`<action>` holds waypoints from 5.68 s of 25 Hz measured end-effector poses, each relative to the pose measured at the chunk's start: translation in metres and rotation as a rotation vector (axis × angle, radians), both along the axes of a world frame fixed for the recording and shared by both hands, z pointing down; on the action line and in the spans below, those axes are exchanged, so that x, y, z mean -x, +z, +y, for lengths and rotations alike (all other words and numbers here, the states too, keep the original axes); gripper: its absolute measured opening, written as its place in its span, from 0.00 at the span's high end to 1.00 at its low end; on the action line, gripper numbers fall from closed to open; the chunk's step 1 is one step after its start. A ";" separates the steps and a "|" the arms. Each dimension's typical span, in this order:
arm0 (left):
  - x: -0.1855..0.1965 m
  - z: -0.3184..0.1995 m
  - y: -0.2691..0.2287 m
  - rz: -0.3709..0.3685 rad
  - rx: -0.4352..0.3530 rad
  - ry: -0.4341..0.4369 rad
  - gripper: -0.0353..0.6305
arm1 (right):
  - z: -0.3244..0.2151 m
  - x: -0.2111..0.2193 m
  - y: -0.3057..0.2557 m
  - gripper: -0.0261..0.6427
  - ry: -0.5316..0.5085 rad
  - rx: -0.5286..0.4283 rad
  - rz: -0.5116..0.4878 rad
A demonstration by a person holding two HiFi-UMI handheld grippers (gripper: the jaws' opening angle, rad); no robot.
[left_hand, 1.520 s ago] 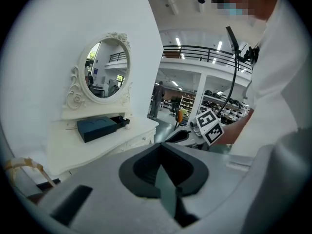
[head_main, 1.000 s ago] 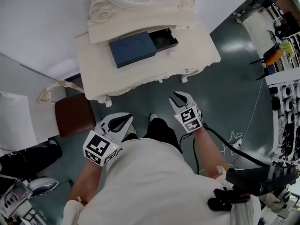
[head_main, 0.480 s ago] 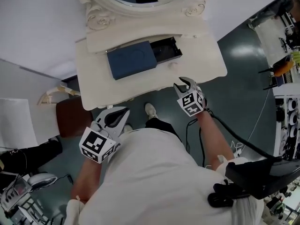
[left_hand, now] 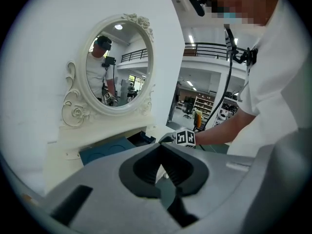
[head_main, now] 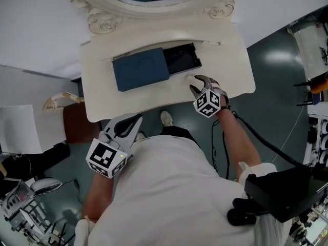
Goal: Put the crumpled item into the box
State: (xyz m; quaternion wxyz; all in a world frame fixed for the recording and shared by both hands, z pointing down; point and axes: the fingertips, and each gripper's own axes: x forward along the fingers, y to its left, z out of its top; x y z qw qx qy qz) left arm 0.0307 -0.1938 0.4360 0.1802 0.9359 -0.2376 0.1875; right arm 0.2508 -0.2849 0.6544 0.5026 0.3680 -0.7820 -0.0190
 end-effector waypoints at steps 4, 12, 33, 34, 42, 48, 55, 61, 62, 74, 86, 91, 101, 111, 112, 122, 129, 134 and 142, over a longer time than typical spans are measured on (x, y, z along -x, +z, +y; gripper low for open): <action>-0.012 -0.010 0.002 -0.006 0.005 -0.043 0.94 | -0.010 -0.003 0.019 0.66 -0.070 0.041 0.018; -0.026 -0.026 0.007 -0.026 0.016 -0.091 0.94 | -0.021 -0.005 0.032 0.74 -0.142 0.084 0.005; -0.055 -0.053 0.004 -0.010 -0.002 -0.069 0.94 | -0.065 -0.003 -0.051 0.78 -0.088 0.002 -0.052; -0.053 -0.054 0.003 -0.013 -0.003 -0.075 0.94 | -0.073 -0.005 -0.050 0.78 -0.076 -0.001 -0.044; -0.033 -0.059 0.003 -0.035 -0.001 -0.143 0.94 | -0.123 -0.012 -0.017 0.78 -0.015 0.037 0.013; -0.021 -0.065 0.005 -0.044 0.010 -0.180 0.94 | -0.141 -0.008 0.008 0.78 -0.006 0.091 0.052; -0.010 -0.068 0.006 -0.048 0.017 -0.209 0.94 | -0.146 0.000 0.021 0.77 -0.013 0.133 0.082; -0.004 -0.070 0.006 -0.046 0.016 -0.214 0.94 | -0.148 0.003 0.025 0.76 -0.013 0.139 0.083; -0.003 -0.070 0.006 -0.045 0.017 -0.215 0.94 | -0.149 0.003 0.025 0.75 -0.013 0.140 0.081; 0.016 -0.064 0.004 -0.033 0.012 -0.191 0.94 | -0.140 0.006 0.022 0.67 0.032 0.168 0.058; 0.053 -0.026 -0.003 -0.001 -0.010 -0.106 0.94 | -0.090 0.028 -0.040 0.73 0.158 0.029 -0.009; 0.075 -0.007 -0.006 0.017 -0.020 -0.058 0.94 | -0.047 0.053 -0.060 0.91 0.211 -0.017 -0.027; 0.122 0.047 -0.009 0.049 -0.043 0.042 0.94 | 0.080 0.161 -0.073 0.96 0.269 0.053 -0.233; 0.176 0.101 -0.003 0.052 -0.037 0.105 0.94 | 0.178 0.256 -0.097 0.96 0.249 0.060 -0.364; 0.179 0.103 -0.002 0.053 -0.034 0.108 0.94 | 0.182 0.262 -0.102 0.96 0.247 0.055 -0.370; 0.204 0.138 -0.001 0.073 -0.034 0.131 0.94 | 0.230 0.305 -0.119 0.96 0.221 0.039 -0.391; 0.210 0.146 0.005 0.070 -0.027 0.142 0.94 | 0.239 0.318 -0.123 0.96 0.202 0.023 -0.400; 0.214 0.150 0.007 0.073 -0.025 0.138 0.94 | 0.243 0.326 -0.125 0.96 0.185 0.020 -0.403; 0.218 0.159 0.011 0.076 -0.019 0.137 0.94 | 0.251 0.337 -0.129 0.96 0.166 0.012 -0.409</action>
